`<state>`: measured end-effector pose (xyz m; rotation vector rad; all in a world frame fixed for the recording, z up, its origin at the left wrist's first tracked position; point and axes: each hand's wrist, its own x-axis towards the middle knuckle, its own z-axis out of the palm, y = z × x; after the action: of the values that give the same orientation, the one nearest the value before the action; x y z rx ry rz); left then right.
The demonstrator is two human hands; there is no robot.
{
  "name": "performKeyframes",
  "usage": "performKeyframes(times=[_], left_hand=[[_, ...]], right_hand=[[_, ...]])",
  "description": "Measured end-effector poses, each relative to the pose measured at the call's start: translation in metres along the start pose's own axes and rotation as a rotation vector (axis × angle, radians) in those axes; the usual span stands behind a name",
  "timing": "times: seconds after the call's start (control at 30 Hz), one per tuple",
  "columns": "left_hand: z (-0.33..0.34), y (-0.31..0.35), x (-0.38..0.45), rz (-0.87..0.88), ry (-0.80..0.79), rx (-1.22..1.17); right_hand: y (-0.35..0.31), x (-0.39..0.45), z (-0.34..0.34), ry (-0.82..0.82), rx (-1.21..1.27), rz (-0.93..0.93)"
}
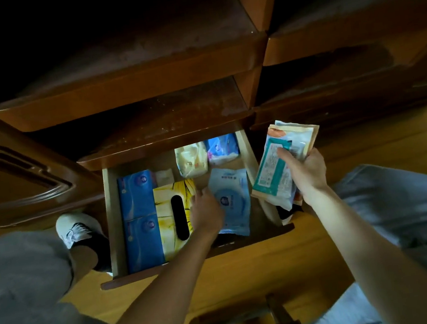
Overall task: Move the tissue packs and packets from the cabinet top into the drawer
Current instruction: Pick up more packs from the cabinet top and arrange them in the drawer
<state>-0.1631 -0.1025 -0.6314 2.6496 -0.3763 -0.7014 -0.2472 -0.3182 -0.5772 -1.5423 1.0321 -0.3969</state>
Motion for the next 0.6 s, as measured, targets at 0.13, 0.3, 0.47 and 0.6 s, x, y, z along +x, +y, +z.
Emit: performKeyframes(times=[0.13, 0.3, 0.47, 0.6], left_hand=[[-0.001, 0.006, -0.001, -0.080, -0.273, 0.016], [0.020, 0.009, -0.008, -0.125, -0.480, -0.123], [0.020, 0.008, 0.003, -0.186, -0.362, -0.191], [0.018, 0.005, 0.010, -0.369, -0.430, -0.592]], right_hand=[[-0.002, -0.003, 0.012, -0.050, 0.008, -0.025], [-0.004, -0.004, 0.020, -0.142, -0.034, -0.090], [0.005, -0.009, 0.043, -0.309, -0.136, -0.051], [0.018, -0.006, 0.055, -0.402, -0.272, -0.010]])
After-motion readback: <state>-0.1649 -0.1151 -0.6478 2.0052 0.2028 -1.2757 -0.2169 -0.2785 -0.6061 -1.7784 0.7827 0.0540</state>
